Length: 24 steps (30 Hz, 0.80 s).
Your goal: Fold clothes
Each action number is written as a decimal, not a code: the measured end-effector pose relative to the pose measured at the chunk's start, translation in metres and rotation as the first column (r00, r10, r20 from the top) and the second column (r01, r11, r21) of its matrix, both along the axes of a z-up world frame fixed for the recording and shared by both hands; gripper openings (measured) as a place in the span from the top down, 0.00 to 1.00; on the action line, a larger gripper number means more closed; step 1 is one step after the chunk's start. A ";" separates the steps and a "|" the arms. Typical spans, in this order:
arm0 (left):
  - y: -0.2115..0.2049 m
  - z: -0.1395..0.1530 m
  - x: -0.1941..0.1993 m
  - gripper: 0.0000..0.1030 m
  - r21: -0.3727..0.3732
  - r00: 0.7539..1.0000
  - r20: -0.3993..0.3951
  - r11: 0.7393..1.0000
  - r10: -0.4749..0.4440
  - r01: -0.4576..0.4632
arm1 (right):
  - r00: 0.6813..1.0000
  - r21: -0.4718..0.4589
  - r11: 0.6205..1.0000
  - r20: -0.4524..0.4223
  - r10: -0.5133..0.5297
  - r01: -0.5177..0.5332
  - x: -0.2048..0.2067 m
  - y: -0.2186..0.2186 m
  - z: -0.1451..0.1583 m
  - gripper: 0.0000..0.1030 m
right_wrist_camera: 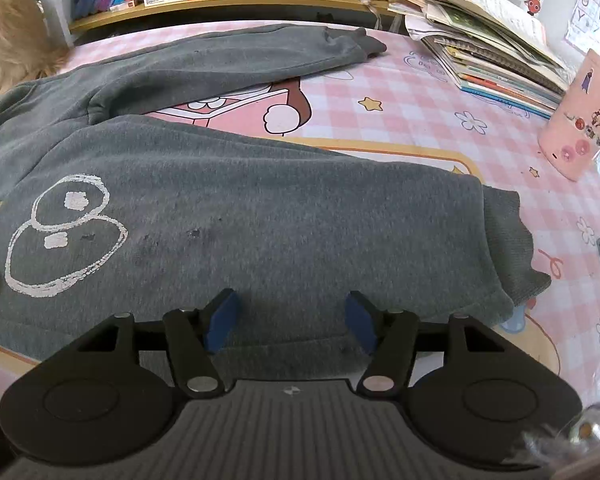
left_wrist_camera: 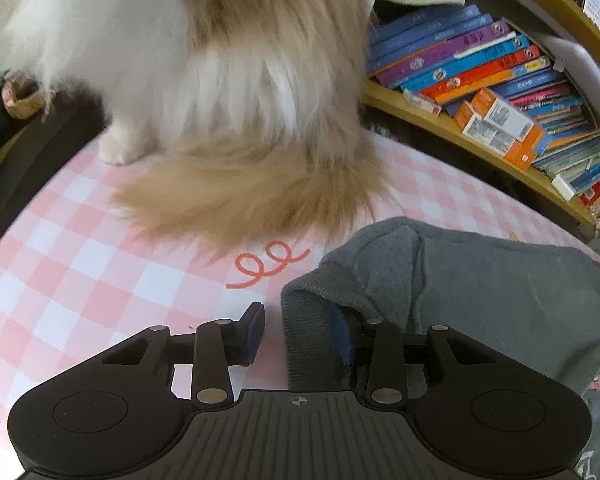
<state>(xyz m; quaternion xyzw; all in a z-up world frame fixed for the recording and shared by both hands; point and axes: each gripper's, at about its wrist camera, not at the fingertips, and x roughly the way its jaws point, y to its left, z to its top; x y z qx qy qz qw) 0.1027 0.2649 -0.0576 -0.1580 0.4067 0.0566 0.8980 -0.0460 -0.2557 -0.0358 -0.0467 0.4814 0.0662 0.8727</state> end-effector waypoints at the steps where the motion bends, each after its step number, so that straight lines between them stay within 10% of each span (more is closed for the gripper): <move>1: -0.002 0.000 0.000 0.62 -0.009 1.000 0.005 1.000 -0.009 0.009 | 1.000 0.001 1.000 0.000 -0.001 0.001 0.000 0.000 0.000 0.43; 5: -0.016 0.005 -0.004 0.90 0.027 0.997 0.034 0.997 -0.071 0.070 | 1.000 0.003 1.000 0.003 -0.001 0.001 0.000 -0.001 0.000 0.42; 8: -0.025 0.019 -0.014 0.90 0.169 0.997 0.067 0.985 -0.044 0.032 | 1.000 0.003 1.000 0.006 0.000 0.000 -0.001 -0.001 0.000 0.42; 12: -0.028 -0.002 -0.002 0.87 0.394 0.997 -0.082 0.918 -0.005 0.037 | 1.000 0.008 1.000 0.014 -0.002 0.002 -0.002 -0.003 -0.001 0.42; 18: -0.001 0.033 -0.047 0.82 0.219 0.995 0.049 0.971 0.089 -0.097 | 1.000 0.007 1.000 0.021 0.012 -0.012 -0.004 -0.003 -0.001 0.42; 24: -0.020 0.048 -0.117 0.93 -0.124 0.987 0.162 0.992 -0.005 0.025 | 0.999 0.013 1.000 0.034 0.007 -0.007 -0.007 -0.003 -0.002 0.42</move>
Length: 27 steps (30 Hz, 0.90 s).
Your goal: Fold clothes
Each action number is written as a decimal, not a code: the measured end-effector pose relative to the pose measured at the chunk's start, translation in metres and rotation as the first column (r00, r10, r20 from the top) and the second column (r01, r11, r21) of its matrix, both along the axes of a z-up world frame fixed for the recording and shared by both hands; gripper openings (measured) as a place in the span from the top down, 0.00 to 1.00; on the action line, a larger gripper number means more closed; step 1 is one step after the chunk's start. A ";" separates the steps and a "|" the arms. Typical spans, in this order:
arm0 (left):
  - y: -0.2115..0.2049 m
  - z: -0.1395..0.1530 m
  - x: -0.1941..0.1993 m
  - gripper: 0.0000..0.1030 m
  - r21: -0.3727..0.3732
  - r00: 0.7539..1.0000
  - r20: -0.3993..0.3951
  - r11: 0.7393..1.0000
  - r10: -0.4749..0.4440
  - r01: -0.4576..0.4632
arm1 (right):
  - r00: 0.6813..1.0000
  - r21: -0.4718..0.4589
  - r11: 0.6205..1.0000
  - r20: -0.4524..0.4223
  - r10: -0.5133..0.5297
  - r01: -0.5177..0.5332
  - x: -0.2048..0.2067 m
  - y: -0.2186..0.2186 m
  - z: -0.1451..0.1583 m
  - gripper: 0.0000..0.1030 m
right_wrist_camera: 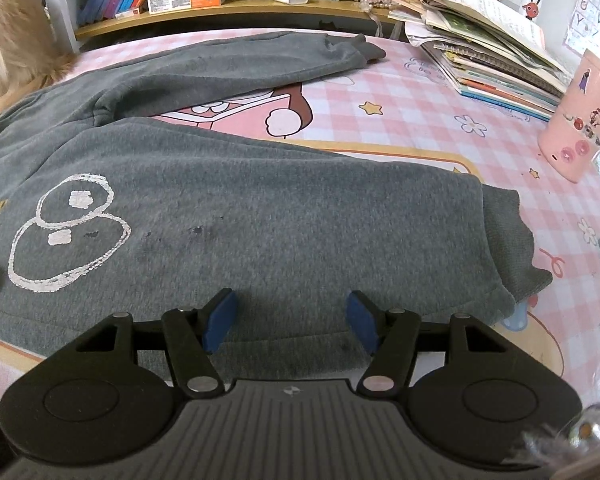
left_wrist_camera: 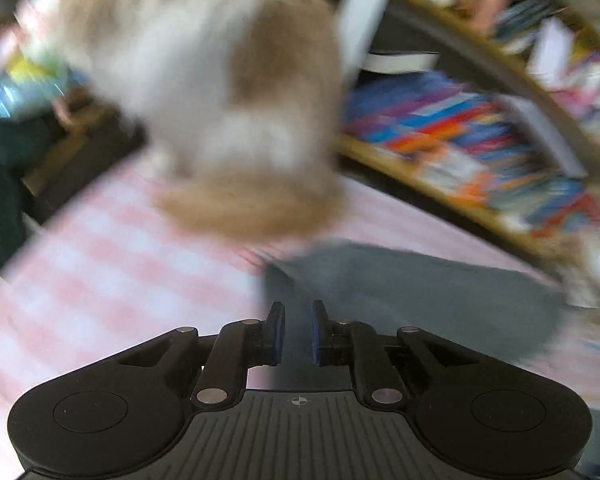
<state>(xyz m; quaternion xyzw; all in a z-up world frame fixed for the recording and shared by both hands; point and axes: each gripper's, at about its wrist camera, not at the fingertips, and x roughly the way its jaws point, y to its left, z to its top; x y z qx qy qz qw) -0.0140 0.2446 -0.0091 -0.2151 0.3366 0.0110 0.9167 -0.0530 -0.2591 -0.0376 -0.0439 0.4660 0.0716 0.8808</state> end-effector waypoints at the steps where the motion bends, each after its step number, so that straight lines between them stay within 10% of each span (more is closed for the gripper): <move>1: -0.008 -0.002 -0.009 0.95 -0.035 1.000 -0.007 0.999 -0.023 0.023 | 1.000 0.000 1.000 0.000 -0.002 0.002 0.000 0.000 0.000 0.42; 6: -0.010 -0.040 -0.028 0.98 0.025 0.985 -0.168 0.999 0.044 -0.040 | 1.000 0.002 1.000 -0.001 0.002 -0.002 -0.001 0.000 0.000 0.42; 16: -0.010 -0.014 -0.068 0.98 -0.010 0.999 -0.047 1.000 -0.008 0.007 | 1.000 0.001 1.000 0.019 0.006 -0.006 -0.008 -0.012 0.005 0.43; 22: -0.043 -0.023 -0.074 0.97 0.000 0.989 -0.111 0.995 -0.102 0.103 | 0.977 0.010 0.982 0.093 -0.191 0.191 -0.001 -0.058 0.012 0.65; 27: -0.045 -0.038 -0.067 0.98 0.015 0.980 -0.180 0.995 -0.090 0.094 | 0.907 -0.024 0.917 0.159 -0.391 0.399 0.012 -0.095 0.017 0.64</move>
